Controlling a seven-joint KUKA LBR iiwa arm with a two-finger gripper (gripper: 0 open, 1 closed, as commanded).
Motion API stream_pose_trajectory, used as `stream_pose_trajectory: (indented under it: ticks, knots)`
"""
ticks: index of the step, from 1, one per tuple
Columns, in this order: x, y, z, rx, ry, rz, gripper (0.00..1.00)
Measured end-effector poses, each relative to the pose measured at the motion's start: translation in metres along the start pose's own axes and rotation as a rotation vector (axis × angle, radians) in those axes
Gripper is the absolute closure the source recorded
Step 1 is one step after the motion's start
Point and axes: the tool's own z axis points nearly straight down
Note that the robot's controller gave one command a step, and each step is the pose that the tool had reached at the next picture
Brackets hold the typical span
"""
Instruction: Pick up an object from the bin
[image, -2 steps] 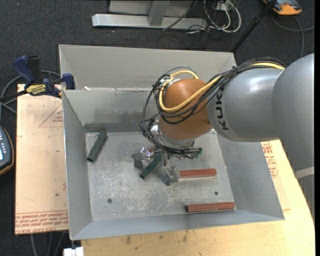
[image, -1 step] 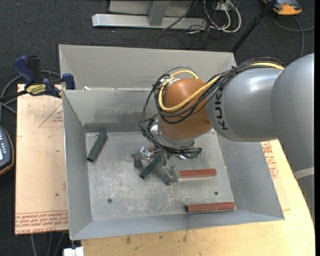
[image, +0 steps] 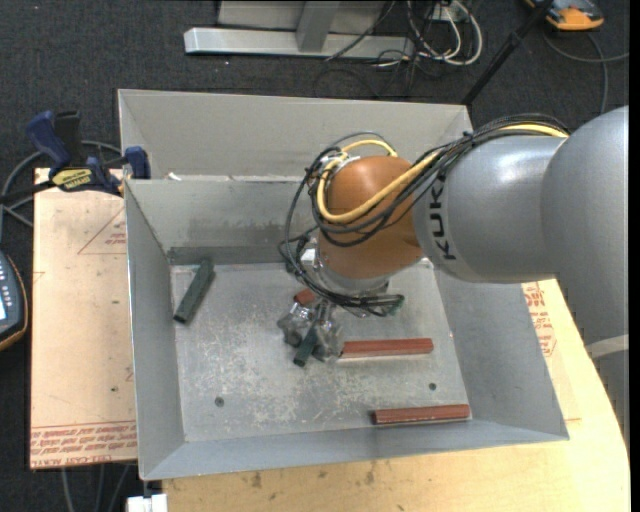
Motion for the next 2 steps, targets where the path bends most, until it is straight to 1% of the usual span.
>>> stream_pose_trajectory:
  ticks: [1, 2]
  knots:
    - [-0.002, -0.001, -0.076, 0.007, -0.004, 0.003, 1.00]
    - [-0.005, -0.002, -0.129, 0.006, -0.004, 0.006, 1.00]
